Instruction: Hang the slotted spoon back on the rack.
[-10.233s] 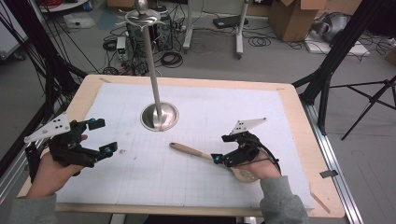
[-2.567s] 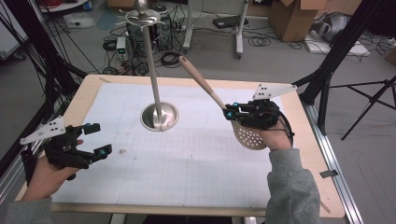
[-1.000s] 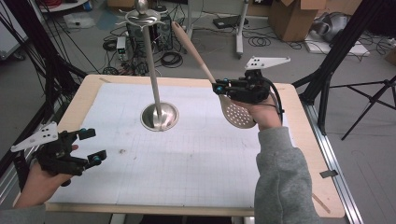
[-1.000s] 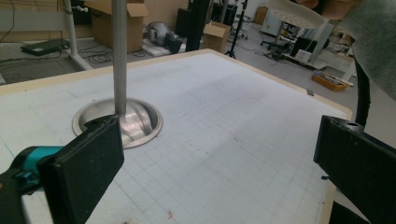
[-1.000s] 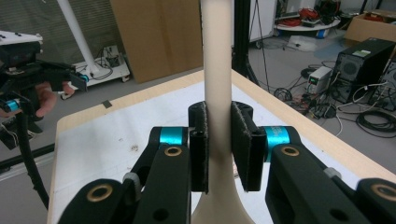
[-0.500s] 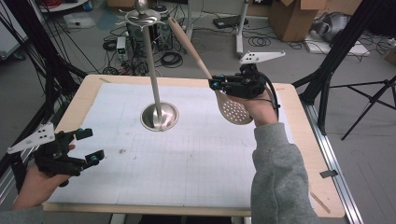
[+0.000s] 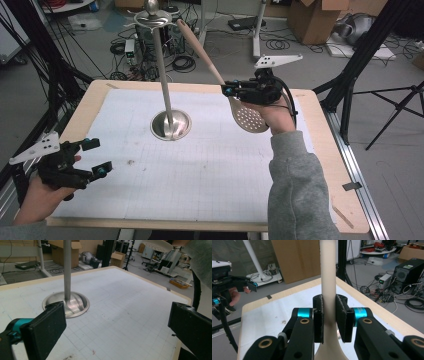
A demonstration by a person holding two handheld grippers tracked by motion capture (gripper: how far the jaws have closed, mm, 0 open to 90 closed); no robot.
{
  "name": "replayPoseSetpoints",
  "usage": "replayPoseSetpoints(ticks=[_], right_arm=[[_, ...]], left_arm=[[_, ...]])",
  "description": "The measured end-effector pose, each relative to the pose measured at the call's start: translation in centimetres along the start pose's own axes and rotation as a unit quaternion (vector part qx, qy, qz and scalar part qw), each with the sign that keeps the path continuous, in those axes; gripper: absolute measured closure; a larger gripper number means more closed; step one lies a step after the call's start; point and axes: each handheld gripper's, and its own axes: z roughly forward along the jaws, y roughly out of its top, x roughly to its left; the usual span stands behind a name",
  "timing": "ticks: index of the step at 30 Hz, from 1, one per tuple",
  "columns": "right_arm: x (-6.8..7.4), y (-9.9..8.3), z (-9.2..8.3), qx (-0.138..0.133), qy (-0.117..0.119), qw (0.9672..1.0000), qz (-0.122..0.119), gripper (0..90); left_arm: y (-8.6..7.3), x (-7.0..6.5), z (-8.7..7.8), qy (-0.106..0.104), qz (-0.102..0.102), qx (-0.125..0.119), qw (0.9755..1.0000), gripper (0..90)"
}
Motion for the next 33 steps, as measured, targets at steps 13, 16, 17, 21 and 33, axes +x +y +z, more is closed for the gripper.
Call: replayPoseSetpoints(ticks=[13, 16, 17, 21, 33], right_arm=[[0.1, 0.0, 1.0, 0.008, 0.007, 0.9999, -0.002, 78.0], [0.1, 0.0, 1.5, 0.011, 0.008, 0.9999, -0.001, 78.0], [0.0, 0.0, 1.6, 0.012, 0.007, 0.9999, -0.003, 78.0], [0.1, -0.1, 2.3, 0.014, 0.009, 0.9998, -0.006, 78.0], [0.2, -0.2, 4.1, 0.027, 0.009, 0.9996, -0.006, 78.0]], left_arm=[[0.0, -0.6, 0.3, -0.028, 0.013, 0.005, 0.9995, 2.0], [-0.1, -0.6, 0.3, -0.026, 0.013, 0.011, 0.9995, 2.0], [-0.2, -0.6, 0.3, -0.024, 0.012, 0.012, 0.9996, 2.0], [-0.4, -0.5, 0.1, -0.021, 0.008, 0.017, 0.9996, 2.0], [-0.4, -0.8, -0.5, -0.017, 0.015, 0.012, 0.9997, 2.0]])
